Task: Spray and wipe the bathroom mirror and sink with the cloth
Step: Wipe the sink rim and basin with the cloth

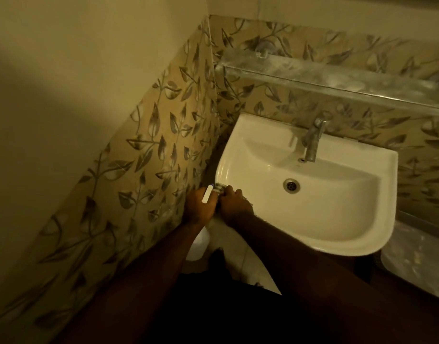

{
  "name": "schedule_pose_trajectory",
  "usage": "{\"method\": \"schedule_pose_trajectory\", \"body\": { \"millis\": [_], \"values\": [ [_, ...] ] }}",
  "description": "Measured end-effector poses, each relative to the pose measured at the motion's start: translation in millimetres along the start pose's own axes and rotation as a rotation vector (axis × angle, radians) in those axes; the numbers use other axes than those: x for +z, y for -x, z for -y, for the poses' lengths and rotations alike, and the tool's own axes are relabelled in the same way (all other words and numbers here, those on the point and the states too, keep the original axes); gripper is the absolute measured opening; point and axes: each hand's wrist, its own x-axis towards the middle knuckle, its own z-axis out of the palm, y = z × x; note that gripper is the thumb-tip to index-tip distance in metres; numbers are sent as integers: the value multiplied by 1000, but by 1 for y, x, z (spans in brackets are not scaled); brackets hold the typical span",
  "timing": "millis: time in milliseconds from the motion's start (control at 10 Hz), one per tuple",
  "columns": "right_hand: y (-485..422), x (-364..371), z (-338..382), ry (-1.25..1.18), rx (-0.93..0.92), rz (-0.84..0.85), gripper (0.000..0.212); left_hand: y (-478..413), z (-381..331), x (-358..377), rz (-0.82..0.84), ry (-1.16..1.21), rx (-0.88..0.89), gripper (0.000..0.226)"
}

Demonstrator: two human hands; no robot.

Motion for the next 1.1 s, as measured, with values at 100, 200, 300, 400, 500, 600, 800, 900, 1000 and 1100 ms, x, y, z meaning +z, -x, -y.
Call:
{"method": "schedule_pose_trajectory", "body": {
  "millis": [100, 200, 300, 400, 500, 600, 800, 900, 1000, 1100],
  "values": [
    [26, 7, -12, 80, -41, -70, 51, 18, 0, 11, 4, -6, 20, 27],
    [45, 12, -25, 133, -80, -129, 50, 27, -2, 23, -20, -22, 20, 29],
    [57, 11, -33, 181, -110, -139, 49, 37, -3, 37, -87, -46, 67, 31],
    [73, 8, -51, 275, -140, -162, 45, 47, -4, 49, -94, -109, 82, 31],
    [87, 5, -74, 287, -111, -162, 39, 52, -11, 62, -89, -99, -14, 37],
    [106, 6, -102, 344, -73, -160, 50, 59, -14, 76, -15, -94, 64, 32],
    [133, 0, -136, 395, 29, -177, 63, 72, -32, 104, 60, -76, 173, 38],
    [144, -4, -144, 373, 63, -199, 51, 75, -42, 122, 87, -120, 241, 41],
    [154, -7, -155, 330, 113, -216, 46, 77, -52, 139, 119, -169, 291, 38],
    [160, -10, -168, 290, 191, -241, 48, 79, -62, 153, 170, -222, 336, 39]
  ]
}}
